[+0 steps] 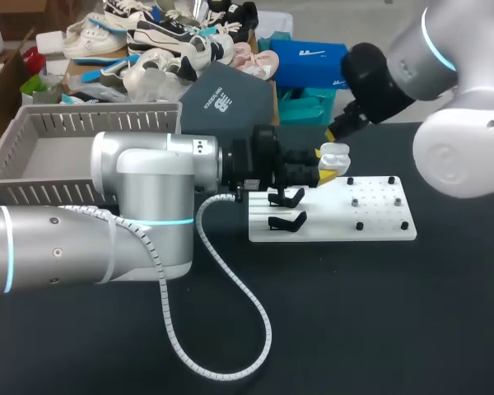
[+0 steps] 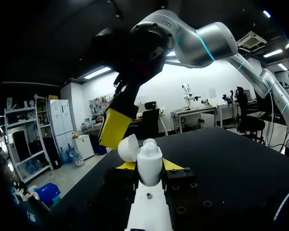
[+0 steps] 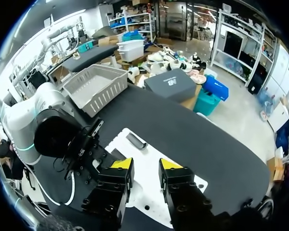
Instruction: Pick up each earbud case from the left stands, insert the matching earbuds, close the lid, and place the case in the box.
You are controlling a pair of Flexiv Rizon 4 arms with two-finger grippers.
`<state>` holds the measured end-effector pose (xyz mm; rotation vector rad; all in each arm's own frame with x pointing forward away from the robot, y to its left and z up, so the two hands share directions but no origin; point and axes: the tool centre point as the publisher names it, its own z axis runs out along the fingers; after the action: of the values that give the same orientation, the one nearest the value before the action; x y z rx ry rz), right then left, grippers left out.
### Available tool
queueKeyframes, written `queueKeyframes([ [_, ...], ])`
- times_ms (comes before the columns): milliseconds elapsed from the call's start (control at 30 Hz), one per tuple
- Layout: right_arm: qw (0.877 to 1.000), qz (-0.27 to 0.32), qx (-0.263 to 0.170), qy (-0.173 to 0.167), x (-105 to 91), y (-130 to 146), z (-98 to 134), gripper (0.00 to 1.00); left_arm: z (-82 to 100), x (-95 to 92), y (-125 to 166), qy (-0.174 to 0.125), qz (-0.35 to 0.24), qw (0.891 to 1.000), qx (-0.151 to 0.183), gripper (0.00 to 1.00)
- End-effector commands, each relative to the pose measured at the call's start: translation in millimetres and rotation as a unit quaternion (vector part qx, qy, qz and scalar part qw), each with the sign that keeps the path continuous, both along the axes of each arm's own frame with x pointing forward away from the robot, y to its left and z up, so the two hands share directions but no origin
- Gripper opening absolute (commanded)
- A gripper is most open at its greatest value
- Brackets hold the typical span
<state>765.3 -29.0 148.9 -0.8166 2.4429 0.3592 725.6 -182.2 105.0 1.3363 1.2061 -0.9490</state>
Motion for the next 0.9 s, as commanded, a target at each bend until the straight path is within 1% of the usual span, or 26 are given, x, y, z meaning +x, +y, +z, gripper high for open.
queueKeyframes([
  [33, 1.000, -0.005, 0.007, -0.009, -16.6, -7, 0, 0.31, -0.5, 0.2, 0, -0.001, 0.001, 1.000, -0.002, 0.00],
  [400, 1.000, -0.008, 0.017, -0.016, -30.5, -8, 2, 0.31, -0.5, 0.2, 0, -0.001, 0.001, 1.000, -0.002, 0.00],
  [667, 0.998, -0.043, 0.029, -0.034, -43.8, -34, 12, 0.31, -0.5, 0.2, 0, -0.001, 0.001, 1.000, -0.002, 0.00],
  [767, 0.997, -0.060, 0.030, -0.033, -49.3, -45, 12, 0.31, 4.7, 7.7, 18, -0.012, 0.018, 1.000, 0.000, 0.00],
  [833, 0.996, -0.074, 0.031, -0.032, -53.7, -54, 12, 0.31, 11.7, 14.8, 35, -0.022, 0.036, 0.999, -0.003, 0.00],
  [900, 0.995, -0.086, 0.030, -0.029, -56.2, -61, 10, 0.31, 18.3, 23.3, 53, -0.037, 0.051, 0.998, 0.005, 0.00],
])
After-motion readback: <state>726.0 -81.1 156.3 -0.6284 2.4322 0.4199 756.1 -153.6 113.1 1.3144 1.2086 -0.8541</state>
